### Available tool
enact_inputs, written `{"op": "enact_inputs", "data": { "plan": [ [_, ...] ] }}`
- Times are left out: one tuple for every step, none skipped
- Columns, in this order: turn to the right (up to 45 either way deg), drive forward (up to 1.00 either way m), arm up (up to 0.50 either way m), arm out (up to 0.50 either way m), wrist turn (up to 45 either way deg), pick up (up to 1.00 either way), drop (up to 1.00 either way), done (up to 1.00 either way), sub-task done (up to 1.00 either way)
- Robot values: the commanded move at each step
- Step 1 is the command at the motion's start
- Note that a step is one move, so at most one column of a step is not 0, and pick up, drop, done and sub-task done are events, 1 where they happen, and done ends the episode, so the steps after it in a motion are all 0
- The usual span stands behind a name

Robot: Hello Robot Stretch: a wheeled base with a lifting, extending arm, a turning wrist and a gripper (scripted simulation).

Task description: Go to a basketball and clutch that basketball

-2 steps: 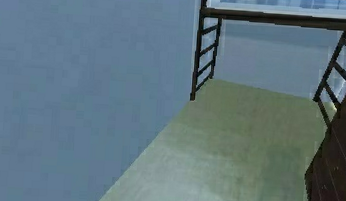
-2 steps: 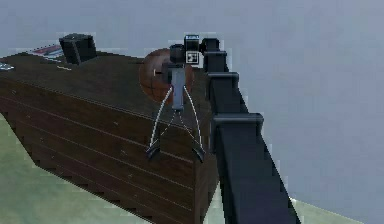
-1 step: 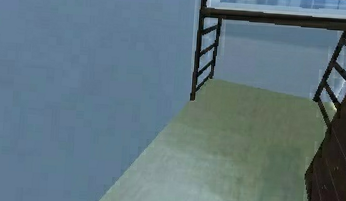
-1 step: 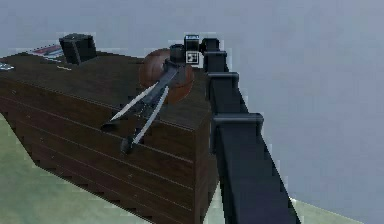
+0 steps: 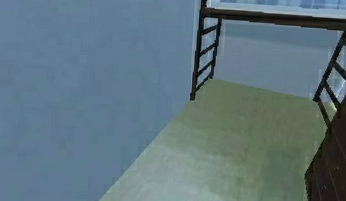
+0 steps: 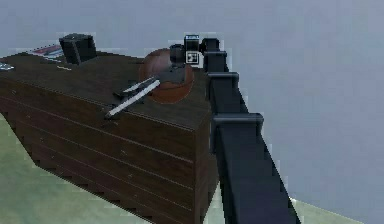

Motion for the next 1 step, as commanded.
{"op": "enact_inputs", "data": {
  "plan": [
    [0.0, 0.0, 0.0, 0.0, 45.0, 0.0, 0.0, 0.0, 0.0]
  ]
}}
